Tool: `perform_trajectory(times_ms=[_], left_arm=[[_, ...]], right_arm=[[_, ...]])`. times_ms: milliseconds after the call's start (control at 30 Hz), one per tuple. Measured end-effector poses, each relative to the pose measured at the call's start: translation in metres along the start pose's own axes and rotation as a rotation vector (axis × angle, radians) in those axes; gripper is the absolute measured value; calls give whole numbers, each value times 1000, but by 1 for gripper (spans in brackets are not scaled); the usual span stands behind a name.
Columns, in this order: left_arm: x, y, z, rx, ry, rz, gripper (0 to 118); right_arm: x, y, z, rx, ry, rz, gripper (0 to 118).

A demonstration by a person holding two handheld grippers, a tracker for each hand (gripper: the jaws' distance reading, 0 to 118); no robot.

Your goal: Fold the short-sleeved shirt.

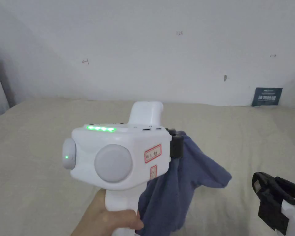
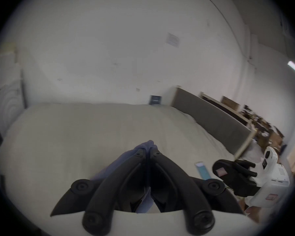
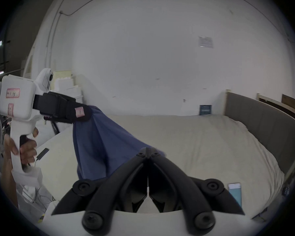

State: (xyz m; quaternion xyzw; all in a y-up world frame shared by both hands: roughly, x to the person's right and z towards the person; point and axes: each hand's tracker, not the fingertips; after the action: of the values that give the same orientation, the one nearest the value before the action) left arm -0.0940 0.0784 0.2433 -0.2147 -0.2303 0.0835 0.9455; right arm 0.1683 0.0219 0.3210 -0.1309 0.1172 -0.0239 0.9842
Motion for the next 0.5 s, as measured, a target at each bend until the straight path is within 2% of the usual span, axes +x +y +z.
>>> perform_trajectory(times_ms=[133, 233, 267, 467, 500], left_arm=[[38, -35, -53, -96, -85, -7, 3], [52, -86, -104, -277, -143, 66, 3], [56, -103, -118, -335, -151, 96, 3], [75, -176, -157, -511, -157, 71, 3], [53, -176, -164, -528, -150, 85, 3]], right_arm=[[32, -8, 18, -10, -85, -14, 3], [51, -15, 26, -25, -125, -38, 3], [56, -18, 27, -31, -134, -44, 3], [71, -31, 26, -72, -158, -65, 3], [72, -33, 25, -77, -159, -67, 3]])
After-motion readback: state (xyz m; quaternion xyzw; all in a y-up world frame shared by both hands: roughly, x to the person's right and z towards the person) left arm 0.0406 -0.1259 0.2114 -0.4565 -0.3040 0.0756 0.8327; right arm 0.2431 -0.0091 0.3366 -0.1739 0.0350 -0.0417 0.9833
